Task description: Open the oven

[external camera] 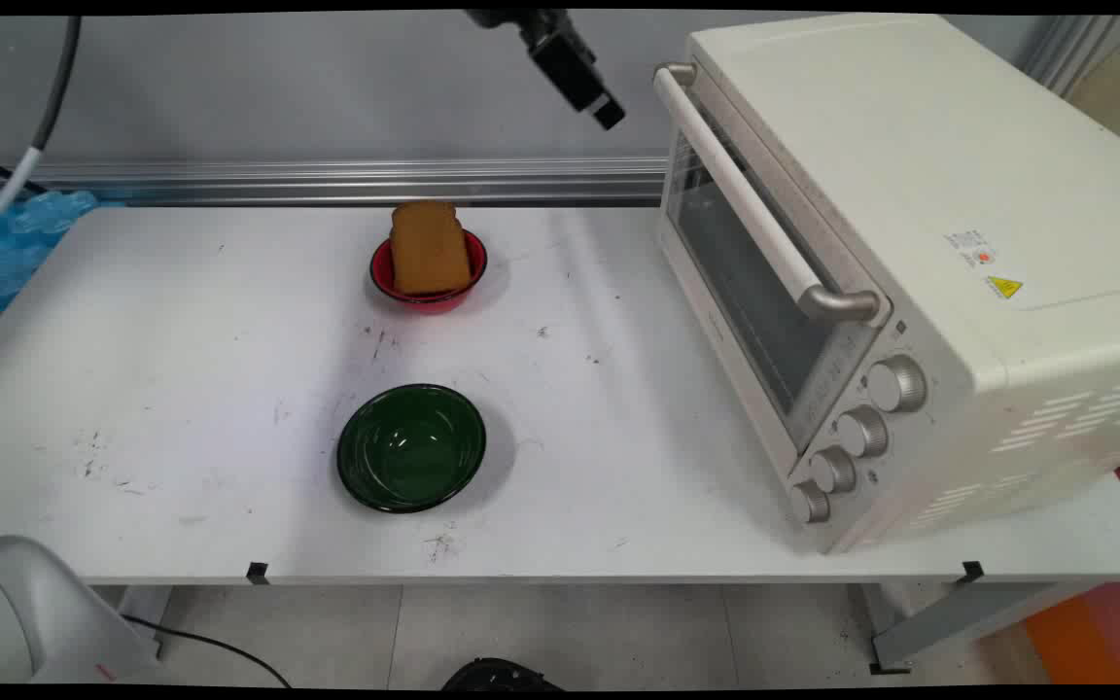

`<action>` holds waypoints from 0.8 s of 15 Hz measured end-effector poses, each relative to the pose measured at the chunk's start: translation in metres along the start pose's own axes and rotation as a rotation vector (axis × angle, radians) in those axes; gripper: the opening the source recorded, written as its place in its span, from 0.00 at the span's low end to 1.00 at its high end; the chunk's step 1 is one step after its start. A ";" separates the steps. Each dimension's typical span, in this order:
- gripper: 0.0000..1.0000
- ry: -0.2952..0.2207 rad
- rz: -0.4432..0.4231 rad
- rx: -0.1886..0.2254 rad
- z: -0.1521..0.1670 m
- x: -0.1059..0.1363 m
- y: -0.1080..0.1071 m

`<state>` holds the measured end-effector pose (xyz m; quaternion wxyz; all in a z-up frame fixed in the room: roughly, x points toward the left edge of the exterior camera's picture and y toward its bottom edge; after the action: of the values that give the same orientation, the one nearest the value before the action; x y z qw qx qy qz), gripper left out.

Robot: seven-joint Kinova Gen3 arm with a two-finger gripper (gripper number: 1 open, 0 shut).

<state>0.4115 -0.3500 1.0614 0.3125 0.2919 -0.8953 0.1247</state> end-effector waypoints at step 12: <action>1.00 0.020 0.031 0.014 0.036 0.051 -0.008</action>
<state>0.3665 -0.3940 1.0668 0.3172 0.2790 -0.8957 0.1385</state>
